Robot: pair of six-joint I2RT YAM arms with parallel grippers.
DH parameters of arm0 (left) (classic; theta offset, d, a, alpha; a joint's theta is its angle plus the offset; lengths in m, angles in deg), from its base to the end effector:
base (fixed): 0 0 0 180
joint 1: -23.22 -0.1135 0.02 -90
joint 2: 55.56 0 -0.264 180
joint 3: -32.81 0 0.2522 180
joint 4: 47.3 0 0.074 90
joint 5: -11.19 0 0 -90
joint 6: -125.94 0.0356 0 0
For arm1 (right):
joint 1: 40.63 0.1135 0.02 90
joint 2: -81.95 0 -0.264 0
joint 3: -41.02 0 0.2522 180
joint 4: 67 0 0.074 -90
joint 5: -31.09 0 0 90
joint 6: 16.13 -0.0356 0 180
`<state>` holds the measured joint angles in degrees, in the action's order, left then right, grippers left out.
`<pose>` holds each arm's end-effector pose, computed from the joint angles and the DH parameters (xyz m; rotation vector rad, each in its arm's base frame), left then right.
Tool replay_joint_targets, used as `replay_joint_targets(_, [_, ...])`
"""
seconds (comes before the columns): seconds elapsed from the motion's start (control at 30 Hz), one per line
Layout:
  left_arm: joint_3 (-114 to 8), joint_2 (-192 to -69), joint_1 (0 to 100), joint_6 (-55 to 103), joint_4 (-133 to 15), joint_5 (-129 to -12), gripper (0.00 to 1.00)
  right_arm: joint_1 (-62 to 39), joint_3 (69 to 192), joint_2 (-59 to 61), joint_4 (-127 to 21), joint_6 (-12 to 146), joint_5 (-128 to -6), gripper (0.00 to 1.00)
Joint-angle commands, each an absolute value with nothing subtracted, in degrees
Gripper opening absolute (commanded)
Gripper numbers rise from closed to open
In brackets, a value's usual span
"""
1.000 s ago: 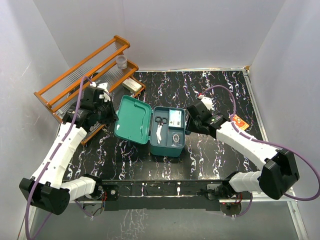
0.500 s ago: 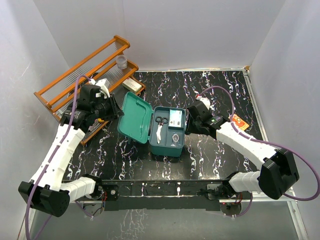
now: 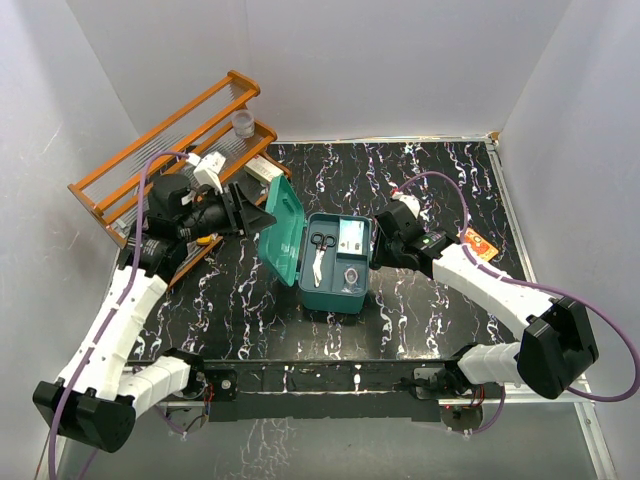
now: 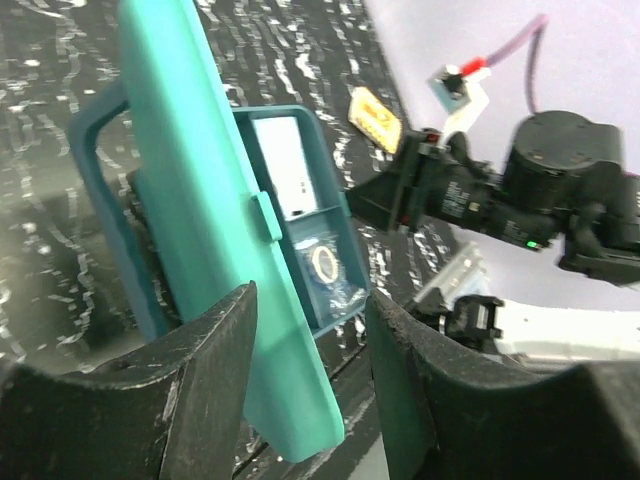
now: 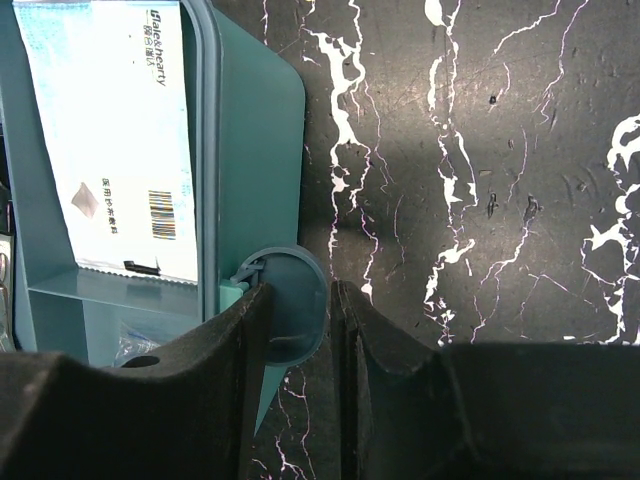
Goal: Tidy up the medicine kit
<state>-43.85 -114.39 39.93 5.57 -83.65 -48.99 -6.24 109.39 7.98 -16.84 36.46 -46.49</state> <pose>0.2084 -0.0810 0.3833 0.1393 1.9840 -1.0383 0.2183 0.1401 0.2527 0.1511 2.5218 0.2335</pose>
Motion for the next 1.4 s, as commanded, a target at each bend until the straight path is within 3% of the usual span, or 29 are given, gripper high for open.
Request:
replay_joint_targets(0.0, [-39.37, -117.17, 41.59, 1.34, -84.45, -36.87, 0.47, -5.06, 109.20, 7.86, -23.98, 34.88, -52.24, 0.30])
replay_joint_targets(0.37, [-37.03, -121.20, 50.31, -4.33, -74.63, -38.03, 0.49, -5.25, 108.52, 10.00, -23.88, 31.79, -48.35, 0.29])
replay_joint_targets(0.67, [-39.25, -122.47, 52.16, -3.11, -74.70, -39.14, 0.58, -5.62, 108.23, 17.88, -20.19, 26.65, -38.46, 0.32])
replay_joint_targets(0.8, [-40.77, -122.96, 52.23, -0.42, -79.55, -45.16, 0.63, -5.57, 108.30, 21.17, -18.83, 25.79, -36.18, 0.36])
replay_joint_targets(1.13, [-40.55, -125.84, 52.16, 0.69, -82.80, -61.83, 0.69, -5.56, 105.74, 22.07, -31.88, 33.27, -54.56, 0.53])
replay_joint_targets(1.27, [-39.74, -127.75, 52.20, 0.36, -82.14, -63.74, 0.68, -5.56, 105.01, 19.82, -33.31, 31.43, -56.64, 0.52])
replay_joint_targets(1.37, [-38.70, -128.85, 52.21, 0.00, -80.59, -62.89, 0.65, -5.58, 104.19, 18.10, -32.99, 30.04, -57.19, 0.44])
